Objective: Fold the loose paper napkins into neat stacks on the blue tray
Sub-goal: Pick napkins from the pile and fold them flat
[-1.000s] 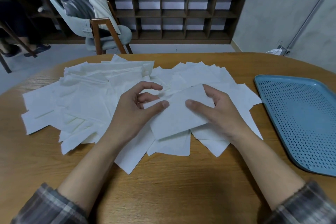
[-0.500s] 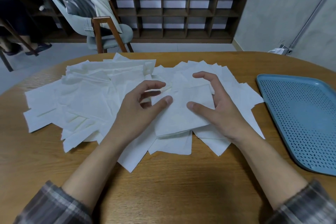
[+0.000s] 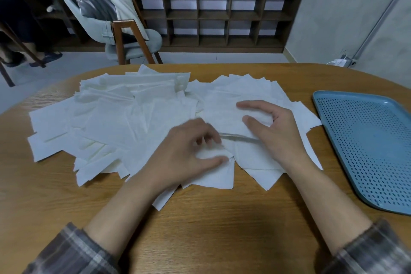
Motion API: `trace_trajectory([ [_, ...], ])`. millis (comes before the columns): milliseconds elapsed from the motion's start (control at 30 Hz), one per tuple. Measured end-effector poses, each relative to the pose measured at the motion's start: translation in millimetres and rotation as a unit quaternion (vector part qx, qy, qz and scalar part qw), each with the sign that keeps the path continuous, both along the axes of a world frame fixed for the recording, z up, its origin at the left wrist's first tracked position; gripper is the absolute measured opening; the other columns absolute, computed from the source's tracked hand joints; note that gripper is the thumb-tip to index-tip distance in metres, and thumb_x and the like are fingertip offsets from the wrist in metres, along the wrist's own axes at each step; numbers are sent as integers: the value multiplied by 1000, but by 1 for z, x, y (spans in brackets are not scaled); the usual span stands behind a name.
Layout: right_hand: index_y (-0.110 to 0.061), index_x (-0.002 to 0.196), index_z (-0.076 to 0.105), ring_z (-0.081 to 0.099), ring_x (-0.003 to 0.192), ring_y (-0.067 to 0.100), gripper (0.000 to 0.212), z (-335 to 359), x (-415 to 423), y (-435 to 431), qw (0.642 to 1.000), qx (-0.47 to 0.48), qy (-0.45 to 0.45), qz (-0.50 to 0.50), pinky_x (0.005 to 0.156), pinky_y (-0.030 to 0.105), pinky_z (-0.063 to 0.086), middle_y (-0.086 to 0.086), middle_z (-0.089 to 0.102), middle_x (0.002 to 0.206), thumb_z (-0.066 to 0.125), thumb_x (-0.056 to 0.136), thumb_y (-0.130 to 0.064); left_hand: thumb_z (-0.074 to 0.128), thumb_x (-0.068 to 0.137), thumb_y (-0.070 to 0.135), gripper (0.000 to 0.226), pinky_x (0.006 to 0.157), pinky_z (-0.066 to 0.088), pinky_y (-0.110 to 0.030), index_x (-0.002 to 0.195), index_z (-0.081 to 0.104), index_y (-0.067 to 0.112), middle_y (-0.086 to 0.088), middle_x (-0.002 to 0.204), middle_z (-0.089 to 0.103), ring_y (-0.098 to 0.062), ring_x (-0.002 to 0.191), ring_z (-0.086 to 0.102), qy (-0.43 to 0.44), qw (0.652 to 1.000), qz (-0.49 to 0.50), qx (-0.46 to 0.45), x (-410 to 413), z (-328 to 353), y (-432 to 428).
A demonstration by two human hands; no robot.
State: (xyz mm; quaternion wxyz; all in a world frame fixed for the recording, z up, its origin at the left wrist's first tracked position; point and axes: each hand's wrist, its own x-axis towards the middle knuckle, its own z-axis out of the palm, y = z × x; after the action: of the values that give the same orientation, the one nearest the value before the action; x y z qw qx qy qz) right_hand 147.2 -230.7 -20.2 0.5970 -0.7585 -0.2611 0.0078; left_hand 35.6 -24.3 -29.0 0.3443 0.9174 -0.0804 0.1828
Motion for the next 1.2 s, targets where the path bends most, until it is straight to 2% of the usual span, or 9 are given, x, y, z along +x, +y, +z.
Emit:
trace_trajectory([
  [100, -26, 114, 79, 61, 123, -6, 30, -1, -1, 2, 1000, -10, -4, -1, 110, 15, 43, -23, 75, 118, 69, 98, -3, 85, 79, 54, 29, 75, 45, -21, 97, 68, 38, 18, 88, 61, -5, 90, 59, 73, 993, -26, 85, 0, -9, -2],
  [267, -26, 114, 79, 61, 123, -7, 30, -3, -1, 3, 1000, -10, 2, 3, 109, 12, 41, -23, 75, 118, 68, 98, -3, 83, 84, 48, 20, 70, 45, -21, 94, 71, 35, 18, 85, 64, -3, 84, 62, 64, 994, -18, 82, 1, -9, -1],
  [400, -25, 114, 79, 61, 122, -8, 30, -2, -1, 3, 1000, -11, -3, 1, 105, 9, 41, -23, 75, 117, 68, 98, -2, 86, 81, 53, 25, 71, 47, -20, 93, 74, 34, 16, 84, 67, -7, 84, 65, 108, 994, -12, 21, 2, -6, 0],
  [533, -24, 114, 79, 60, 122, -10, 30, -2, -1, 3, 1000, -10, 5, 3, 102, 5, 40, -24, 75, 117, 68, 98, -2, 88, 82, 41, 17, 69, 42, -11, 90, 79, 30, 11, 83, 71, -7, 82, 65, 124, 992, -2, -30, 2, -3, 0],
  [667, -26, 114, 79, 60, 123, -10, 31, -3, -1, 3, 1000, -13, 9, 2, 104, 6, 39, -25, 75, 118, 68, 98, -2, 82, 91, 27, 3, 73, 45, -11, 89, 82, 29, 19, 88, 74, -1, 85, 65, 155, 986, 3, -68, -1, 2, 5],
  [833, -27, 116, 78, 59, 126, -8, 36, -3, -2, 4, 1000, -18, 7, 6, 111, 13, 41, -24, 74, 120, 64, 98, 1, 75, 96, 16, 11, 72, 42, -10, 91, 78, 25, 18, 89, 73, -1, 84, 64, 118, 991, -26, -65, -6, 9, 4],
  [967, -28, 117, 78, 59, 127, -7, 38, -2, -1, 3, 1000, -16, 14, -2, 113, 16, 41, -22, 74, 122, 62, 99, 2, 72, 98, 9, 13, 77, 47, -17, 88, 75, 18, 7, 84, 73, -8, 83, 67, 105, 978, -37, -176, -10, 20, 5],
  [1100, -26, 117, 78, 59, 126, -8, 37, -1, -2, 3, 1000, -22, 17, -7, 113, 17, 42, -22, 74, 122, 61, 99, 2, 71, 98, 6, 12, 68, 38, -12, 87, 74, 10, -2, 69, 64, -7, 69, 53, 99, 957, -46, -269, -12, 27, 7],
  [1200, -25, 114, 80, 60, 124, -7, 24, 6, -6, 4, 999, 8, 43, 6, 106, 20, 46, -19, 75, 121, 61, 104, -14, 73, 99, 15, 9, 65, 35, -15, 91, 76, 15, -11, 62, 50, -13, 65, 43, 84, 952, -31, -294, -10, 28, 9],
])
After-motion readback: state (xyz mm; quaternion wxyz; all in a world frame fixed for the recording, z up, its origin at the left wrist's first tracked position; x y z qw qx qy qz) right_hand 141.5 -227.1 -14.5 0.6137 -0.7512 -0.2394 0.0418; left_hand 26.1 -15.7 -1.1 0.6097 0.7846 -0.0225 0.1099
